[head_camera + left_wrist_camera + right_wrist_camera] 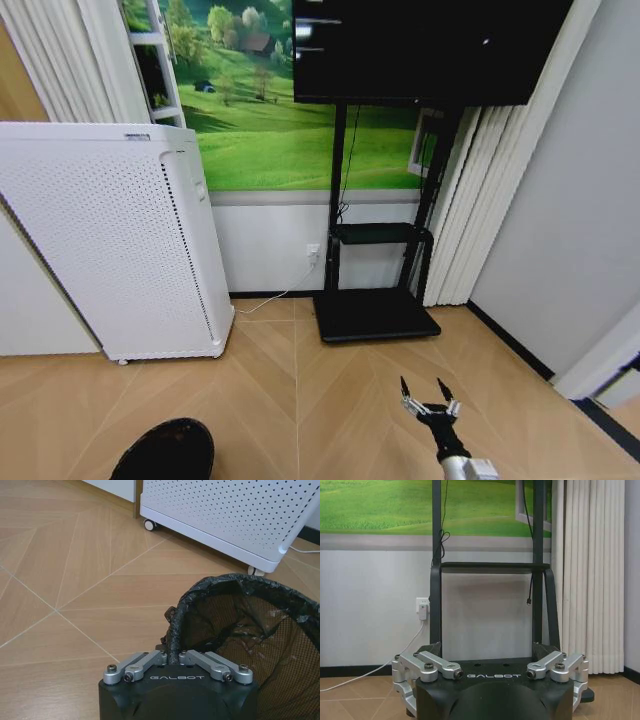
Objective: Pick up the trash bin and place the garbage on the floor into it.
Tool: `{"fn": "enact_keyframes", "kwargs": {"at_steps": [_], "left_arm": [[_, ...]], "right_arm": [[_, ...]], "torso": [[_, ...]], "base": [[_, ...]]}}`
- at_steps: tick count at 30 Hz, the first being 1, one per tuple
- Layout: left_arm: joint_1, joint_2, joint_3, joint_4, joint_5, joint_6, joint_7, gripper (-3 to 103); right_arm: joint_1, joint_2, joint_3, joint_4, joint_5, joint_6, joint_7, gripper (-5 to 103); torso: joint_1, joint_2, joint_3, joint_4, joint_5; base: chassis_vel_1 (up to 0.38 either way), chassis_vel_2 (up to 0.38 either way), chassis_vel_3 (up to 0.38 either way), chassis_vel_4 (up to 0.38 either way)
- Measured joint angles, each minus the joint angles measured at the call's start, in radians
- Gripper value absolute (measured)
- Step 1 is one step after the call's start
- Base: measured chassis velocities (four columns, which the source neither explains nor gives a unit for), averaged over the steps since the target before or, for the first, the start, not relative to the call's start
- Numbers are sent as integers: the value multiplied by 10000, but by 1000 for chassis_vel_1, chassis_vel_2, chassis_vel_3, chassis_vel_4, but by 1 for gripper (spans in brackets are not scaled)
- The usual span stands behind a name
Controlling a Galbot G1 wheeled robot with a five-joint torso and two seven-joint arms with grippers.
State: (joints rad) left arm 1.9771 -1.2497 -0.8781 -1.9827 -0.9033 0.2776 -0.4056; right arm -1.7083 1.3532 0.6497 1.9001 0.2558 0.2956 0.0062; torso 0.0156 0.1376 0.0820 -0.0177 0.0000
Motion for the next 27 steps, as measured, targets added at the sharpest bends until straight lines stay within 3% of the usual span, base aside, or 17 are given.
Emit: {"fn": "enact_keyframes", "kwargs": {"at_steps": [2, 5, 11, 12, 14, 15, 16, 21, 25, 27], "left_arm": [[5, 9, -56, 28, 31, 54, -6, 2], [128, -46, -140, 5, 34, 134, 35, 18], [278, -174, -177, -38, 120, 140, 251, 34], [314, -204, -218, -68, 142, 140, 293, 45], [345, -215, -260, -109, 160, 140, 316, 45], [416, -215, -339, -207, 167, 138, 326, 56], [416, -215, -339, -207, 167, 138, 326, 56], [1005, -327, -640, -980, 150, 50, 255, 78], [1515, -608, -851, -1538, 246, -108, 262, 89], [1859, -868, -1111, -1989, 657, -456, 440, 97]], "right_arm": [[-2, -4, 7, -17, -8, 2, 0, 100], [23, -38, 59, -86, -13, 3, 2, 100], [156, -115, 17, -128, -1, 0, 8, 100], [193, -125, -10, -128, 0, -3, 10, 100], [203, -126, -27, -128, 0, -6, 10, 100], [204, -127, -38, -128, -13, -7, 0, 100], [204, -127, -38, -128, -13, -7, 0, 100], [121, -174, 12, -133, -117, -1, -441, 100], [114, -141, 19, -178, -99, 53, -501, 100], [134, -37, 13, -232, -29, 194, -439, 100]], "torso": [[0, 0, 0, -1, 0], [0, 0, 0, 3, 1], [0, 0, 0, 3, 1], [0, 0, 0, 3, 1], [0, 0, 0, 3, 0], [0, 0, 0, 2, 0], [0, 0, 0, 2, 0], [0, 0, 0, 0, 1], [0, 0, 0, 4, 1], [0, 1, 0, 5, 1]], "base": [[0, 0, 0, 0], [0, 0, 0, 0], [0, 0, 0, 0], [0, 0, 0, 0], [0, 0, 0, 0], [0, 0, 0, 0], [0, 0, 0, 0], [0, 0, 0, 0], [0, 0, 0, 0], [0, 0, 0, 0]]}}
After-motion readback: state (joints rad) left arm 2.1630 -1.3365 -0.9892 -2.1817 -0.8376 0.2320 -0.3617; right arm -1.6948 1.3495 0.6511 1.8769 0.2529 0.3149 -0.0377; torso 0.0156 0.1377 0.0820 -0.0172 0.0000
